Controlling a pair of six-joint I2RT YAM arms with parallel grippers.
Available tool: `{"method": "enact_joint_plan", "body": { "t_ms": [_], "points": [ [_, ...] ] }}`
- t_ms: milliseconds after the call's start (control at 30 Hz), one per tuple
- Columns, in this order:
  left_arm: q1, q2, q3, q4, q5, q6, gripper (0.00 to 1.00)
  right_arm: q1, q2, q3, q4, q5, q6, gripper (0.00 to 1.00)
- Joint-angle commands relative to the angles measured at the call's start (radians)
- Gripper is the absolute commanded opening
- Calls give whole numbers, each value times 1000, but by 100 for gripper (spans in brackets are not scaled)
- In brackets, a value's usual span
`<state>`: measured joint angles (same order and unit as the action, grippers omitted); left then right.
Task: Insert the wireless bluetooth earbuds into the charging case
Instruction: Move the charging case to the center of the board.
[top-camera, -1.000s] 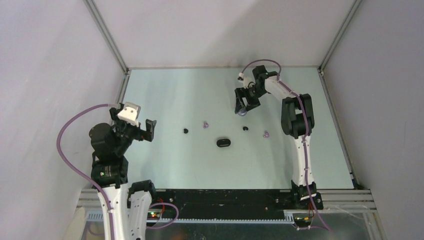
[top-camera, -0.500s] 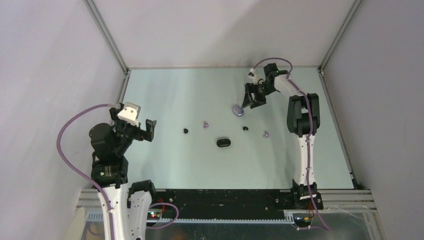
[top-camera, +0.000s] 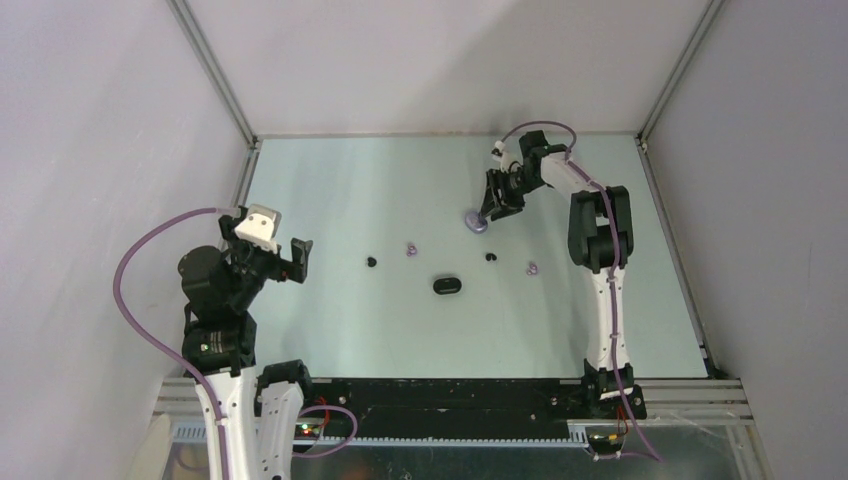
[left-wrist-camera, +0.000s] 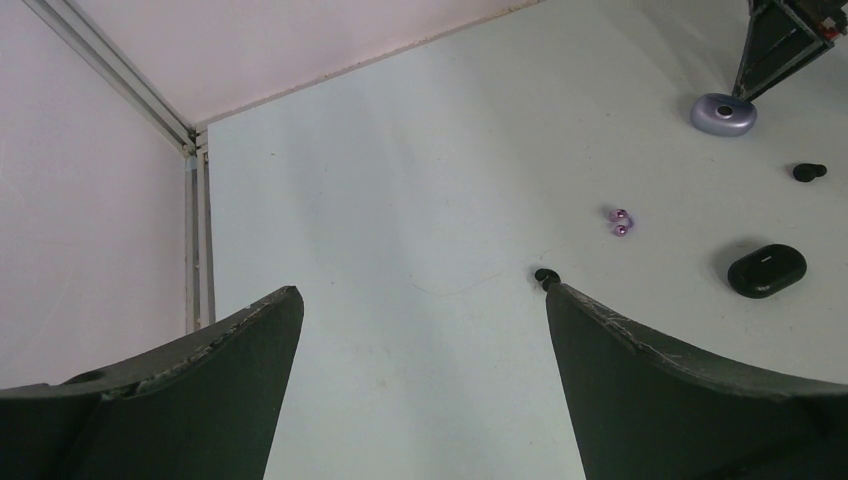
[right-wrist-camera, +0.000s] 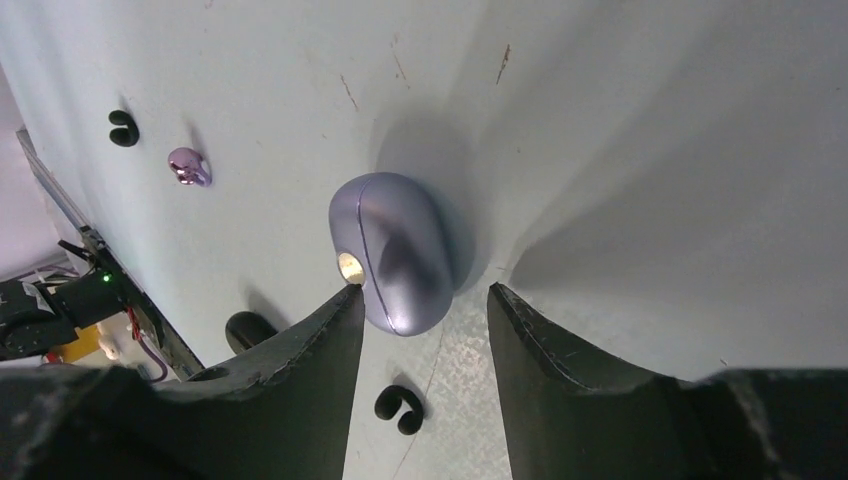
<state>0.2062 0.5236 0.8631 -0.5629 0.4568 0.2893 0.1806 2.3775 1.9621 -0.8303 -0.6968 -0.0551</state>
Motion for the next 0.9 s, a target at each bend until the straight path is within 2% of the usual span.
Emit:
{"method": "enact_joint_plan", "body": {
  "t_ms": [0, 867],
  "points": [
    [13, 6, -6, 25, 6, 17, 99, 1, 23, 36, 21, 20, 30, 53],
    [19, 1, -5, 26, 9, 17, 99, 23, 52, 44, -17, 31, 9, 54]
  ]
}}
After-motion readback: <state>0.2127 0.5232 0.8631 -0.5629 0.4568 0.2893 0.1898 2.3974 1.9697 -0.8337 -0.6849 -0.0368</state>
